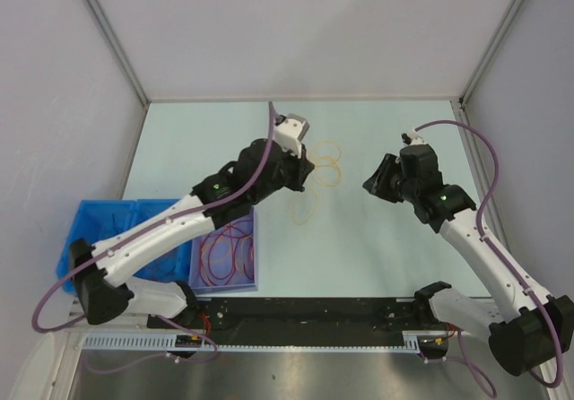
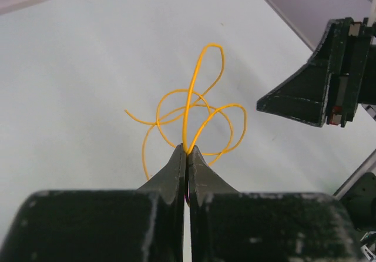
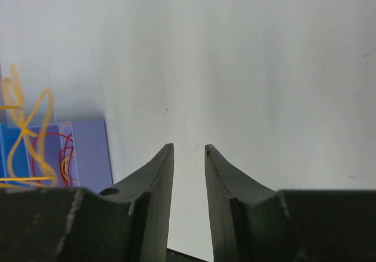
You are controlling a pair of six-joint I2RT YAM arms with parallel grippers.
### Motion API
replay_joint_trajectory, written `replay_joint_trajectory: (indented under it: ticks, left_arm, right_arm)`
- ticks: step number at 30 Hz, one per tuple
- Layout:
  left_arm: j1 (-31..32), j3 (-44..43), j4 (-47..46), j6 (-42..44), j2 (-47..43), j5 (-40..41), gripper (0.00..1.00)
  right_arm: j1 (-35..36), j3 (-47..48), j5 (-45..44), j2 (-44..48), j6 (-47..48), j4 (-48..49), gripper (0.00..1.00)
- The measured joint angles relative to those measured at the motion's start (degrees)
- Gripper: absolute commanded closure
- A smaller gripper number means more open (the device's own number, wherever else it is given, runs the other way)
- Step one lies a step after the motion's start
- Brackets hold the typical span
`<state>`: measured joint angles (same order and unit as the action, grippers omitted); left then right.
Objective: Untangle the cables
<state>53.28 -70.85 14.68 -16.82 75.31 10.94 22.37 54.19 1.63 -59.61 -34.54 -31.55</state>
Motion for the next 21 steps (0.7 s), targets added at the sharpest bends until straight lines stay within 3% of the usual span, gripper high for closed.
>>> replay_joint_trajectory:
  ticks: [11,17,21]
  left_arm:
    - [-3.32,-0.63,18.43,-1.92,-18.51,15.17,1.00]
    - [-4.42,7.30,25.35,-7.52,-28.74,20.96,1.00]
    - [-4.70,11.91,27.87,-10.43,-30.27,21.07,1.00]
  right_arm:
    - [2.51,-1.40,0.20,2.01,-1.95,0.17,0.69]
    - [4.57,-1.77,-0.28,1.97,-2.78,0.50,0.70]
    - [6.34,-1.79,-0.52,1.36,-3.30,1.22,0.71]
